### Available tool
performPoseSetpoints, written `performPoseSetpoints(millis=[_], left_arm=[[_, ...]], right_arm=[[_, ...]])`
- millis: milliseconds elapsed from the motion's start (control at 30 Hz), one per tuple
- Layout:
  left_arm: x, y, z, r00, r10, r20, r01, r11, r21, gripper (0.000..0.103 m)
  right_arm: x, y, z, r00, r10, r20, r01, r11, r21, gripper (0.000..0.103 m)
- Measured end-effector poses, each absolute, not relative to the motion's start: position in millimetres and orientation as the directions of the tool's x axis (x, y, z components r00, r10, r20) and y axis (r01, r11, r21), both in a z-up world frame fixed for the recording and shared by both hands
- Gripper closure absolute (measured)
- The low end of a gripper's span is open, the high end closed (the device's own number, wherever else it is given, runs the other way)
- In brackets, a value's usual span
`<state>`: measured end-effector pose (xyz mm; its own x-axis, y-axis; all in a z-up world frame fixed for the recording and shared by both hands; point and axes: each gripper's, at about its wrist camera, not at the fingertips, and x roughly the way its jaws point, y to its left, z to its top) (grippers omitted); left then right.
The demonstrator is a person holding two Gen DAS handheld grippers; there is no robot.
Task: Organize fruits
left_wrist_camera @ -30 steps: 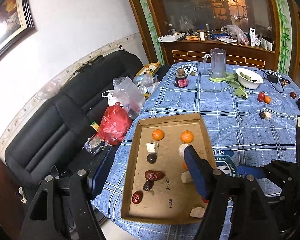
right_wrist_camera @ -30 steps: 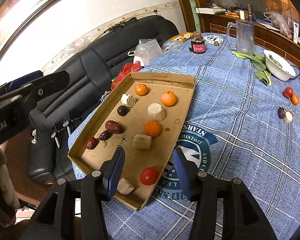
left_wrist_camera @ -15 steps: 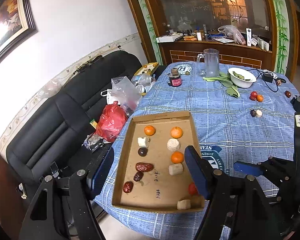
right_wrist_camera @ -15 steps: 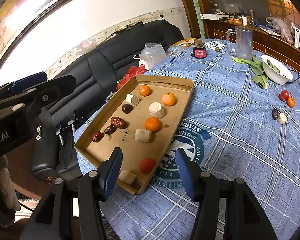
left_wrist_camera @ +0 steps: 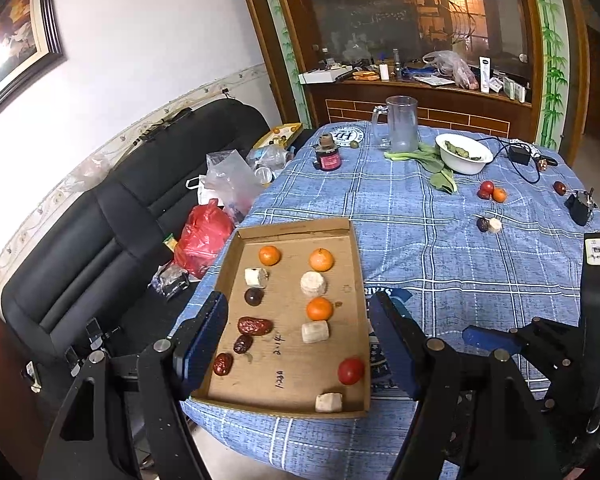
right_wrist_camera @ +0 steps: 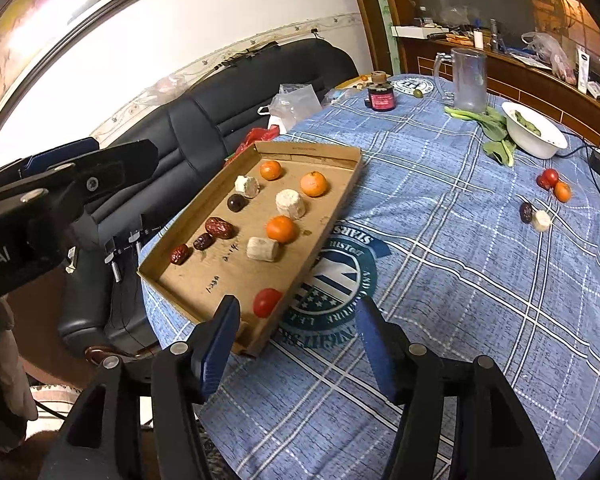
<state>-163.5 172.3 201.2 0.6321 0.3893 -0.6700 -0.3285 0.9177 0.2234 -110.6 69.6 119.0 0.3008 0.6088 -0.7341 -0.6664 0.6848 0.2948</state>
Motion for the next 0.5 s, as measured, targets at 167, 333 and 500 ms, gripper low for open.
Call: performPoseSetpoints(millis=[167,333,500], left_arm=[[-164.6,168.8,199.7,0.635,0.398,-0.663,-0.34,0.914,0.223,0.03],[-178.2,169.7,210.8,0.68,0.441,-0.585,-0.4,0.893,0.207,0.03],[-208.9,174.3,242.0,0.703,0.607,-0.37,-0.563,0.793,0.232,0.0]], right_arm=[[-108.6,67.9,116.0,0.291,0.61,-0.737,-0.667,0.681,0.301,0.038],[-110.0,73.3,112.8,0.269,0.615,-0.741,-0.68,0.666,0.306,0.038],[-113.5,82.9,115.0,0.285,0.609,-0.74,-0.703,0.658,0.27,0.038]])
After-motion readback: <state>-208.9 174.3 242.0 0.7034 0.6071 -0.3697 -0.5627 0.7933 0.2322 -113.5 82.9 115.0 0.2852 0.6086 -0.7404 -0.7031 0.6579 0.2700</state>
